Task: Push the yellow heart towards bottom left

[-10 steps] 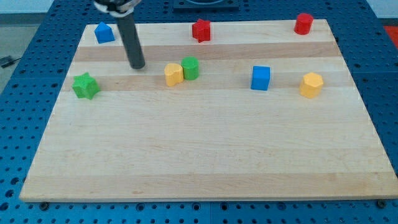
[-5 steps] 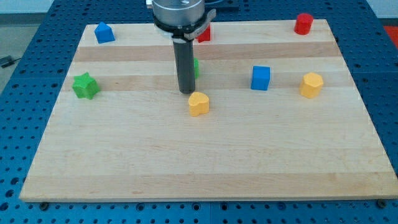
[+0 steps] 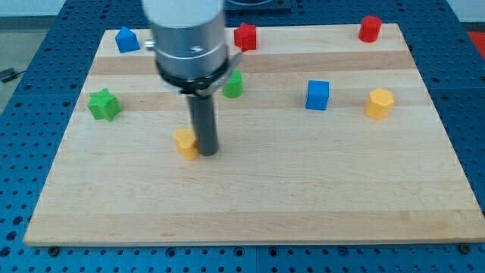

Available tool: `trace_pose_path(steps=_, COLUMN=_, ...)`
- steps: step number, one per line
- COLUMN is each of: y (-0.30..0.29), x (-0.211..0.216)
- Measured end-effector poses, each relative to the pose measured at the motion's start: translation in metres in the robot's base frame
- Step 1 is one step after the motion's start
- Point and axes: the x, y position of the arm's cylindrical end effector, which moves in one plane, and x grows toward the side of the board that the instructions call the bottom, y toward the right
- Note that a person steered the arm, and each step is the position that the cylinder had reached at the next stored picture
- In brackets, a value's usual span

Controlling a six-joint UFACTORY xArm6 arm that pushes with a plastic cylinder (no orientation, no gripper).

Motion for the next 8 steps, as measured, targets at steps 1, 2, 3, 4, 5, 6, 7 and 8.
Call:
trace_pose_path(steps=1, y=0.003, x=-0.002)
trace_pose_path(steps=2, y=0.011, x=-0.025)
trace_pose_path(steps=3, y=-0.005, x=-0.032)
trace_pose_path(steps=4, y=-0.043, x=0.005)
trace_pose_path(steps=5, y=-0.079, x=0.037)
trace_pose_path(steps=6, y=-0.094, x=0.037)
trace_pose_path(steps=7, y=-0.094, x=0.017)
trace_pose_path(steps=8, y=-0.112, x=0.025)
